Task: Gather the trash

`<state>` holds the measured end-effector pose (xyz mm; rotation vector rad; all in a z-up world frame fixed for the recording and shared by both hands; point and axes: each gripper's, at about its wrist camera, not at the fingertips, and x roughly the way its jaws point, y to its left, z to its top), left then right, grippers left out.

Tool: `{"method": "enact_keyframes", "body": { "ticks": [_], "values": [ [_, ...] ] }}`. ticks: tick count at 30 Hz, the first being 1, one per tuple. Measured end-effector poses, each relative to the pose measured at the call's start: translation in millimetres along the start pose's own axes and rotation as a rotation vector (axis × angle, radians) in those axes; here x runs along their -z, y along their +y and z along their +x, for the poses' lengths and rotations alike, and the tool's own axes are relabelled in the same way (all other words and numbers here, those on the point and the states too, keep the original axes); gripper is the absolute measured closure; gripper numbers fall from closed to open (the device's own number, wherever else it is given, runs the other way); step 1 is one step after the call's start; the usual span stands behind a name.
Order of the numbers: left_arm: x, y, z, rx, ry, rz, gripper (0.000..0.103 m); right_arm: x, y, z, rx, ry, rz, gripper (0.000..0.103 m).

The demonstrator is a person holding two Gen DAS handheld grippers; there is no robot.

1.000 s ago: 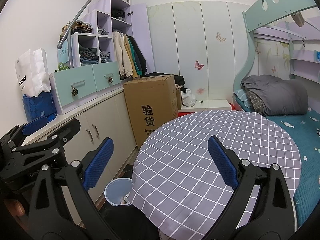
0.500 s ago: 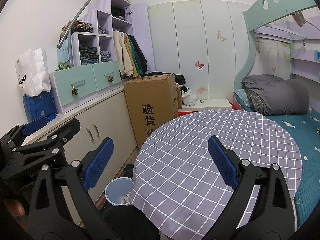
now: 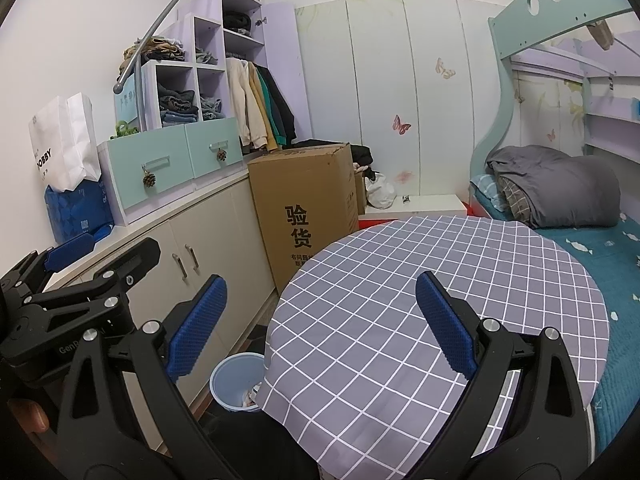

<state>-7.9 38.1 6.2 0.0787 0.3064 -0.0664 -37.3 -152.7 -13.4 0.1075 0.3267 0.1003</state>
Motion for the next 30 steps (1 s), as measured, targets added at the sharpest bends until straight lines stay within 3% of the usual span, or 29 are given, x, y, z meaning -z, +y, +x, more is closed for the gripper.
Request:
{"method": "enact_keyframes", "body": {
  "ticks": [19,30],
  "values": [
    [-3,-5,22,-0.022,0.028,0.017,0.009,-1,-11,18,-0.012,0.021,0.024,0.010],
    [-1,-25,42,-0.031,0.072,0.055,0.009,5,-38,36,-0.012,0.059,0.081,0.010]
  ]
}}
